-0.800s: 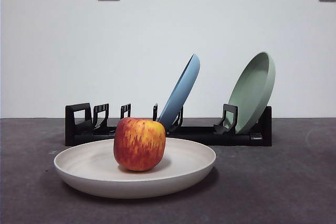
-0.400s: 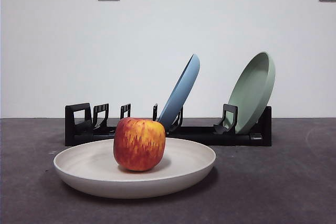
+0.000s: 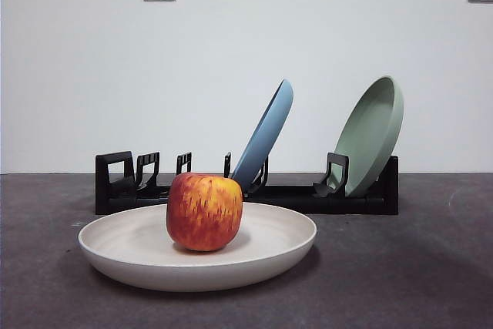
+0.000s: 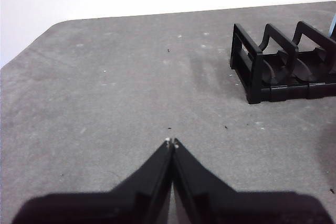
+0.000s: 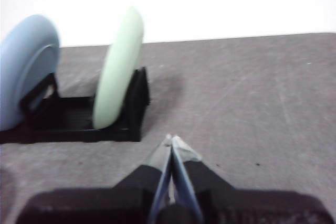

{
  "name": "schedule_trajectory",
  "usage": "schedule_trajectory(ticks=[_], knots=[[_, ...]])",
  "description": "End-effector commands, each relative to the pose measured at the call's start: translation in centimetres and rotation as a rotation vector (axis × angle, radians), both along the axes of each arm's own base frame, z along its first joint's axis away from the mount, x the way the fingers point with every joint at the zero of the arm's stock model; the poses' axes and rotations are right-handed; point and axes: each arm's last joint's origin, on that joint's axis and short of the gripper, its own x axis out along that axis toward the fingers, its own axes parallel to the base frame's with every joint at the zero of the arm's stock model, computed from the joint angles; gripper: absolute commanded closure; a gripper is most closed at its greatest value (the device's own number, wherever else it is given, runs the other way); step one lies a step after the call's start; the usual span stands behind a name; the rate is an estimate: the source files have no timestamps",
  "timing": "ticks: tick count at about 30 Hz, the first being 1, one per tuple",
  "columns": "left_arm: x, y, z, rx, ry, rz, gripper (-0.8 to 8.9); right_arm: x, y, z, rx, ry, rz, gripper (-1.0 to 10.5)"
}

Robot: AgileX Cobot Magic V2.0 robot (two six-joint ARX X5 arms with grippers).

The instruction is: Take the yellow plate from the plate rack,put the plate on the table,take the apple from the table,put the apple in the plate

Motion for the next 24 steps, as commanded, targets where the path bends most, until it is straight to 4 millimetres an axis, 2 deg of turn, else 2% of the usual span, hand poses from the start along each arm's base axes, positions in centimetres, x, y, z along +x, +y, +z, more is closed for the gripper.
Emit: schedule_trajectory(ticks=[1, 8, 24], knots=[[0.1, 0.0, -0.4, 0.005, 0.003, 0.006, 8.16, 0.1, -0.1, -1.7, -0.004, 0.006, -0.007, 9.5], [0.1, 0.0, -0.4, 0.005, 0.003, 0.006, 8.16, 0.0, -0.1, -3.7, 0.012, 0.047, -0.010, 9.5], [0.1, 0.0, -0.4, 0.005, 0.003, 0.006, 8.16, 0.1, -0.1, -3.8, 0.012, 0.064, -0.014, 9.5]])
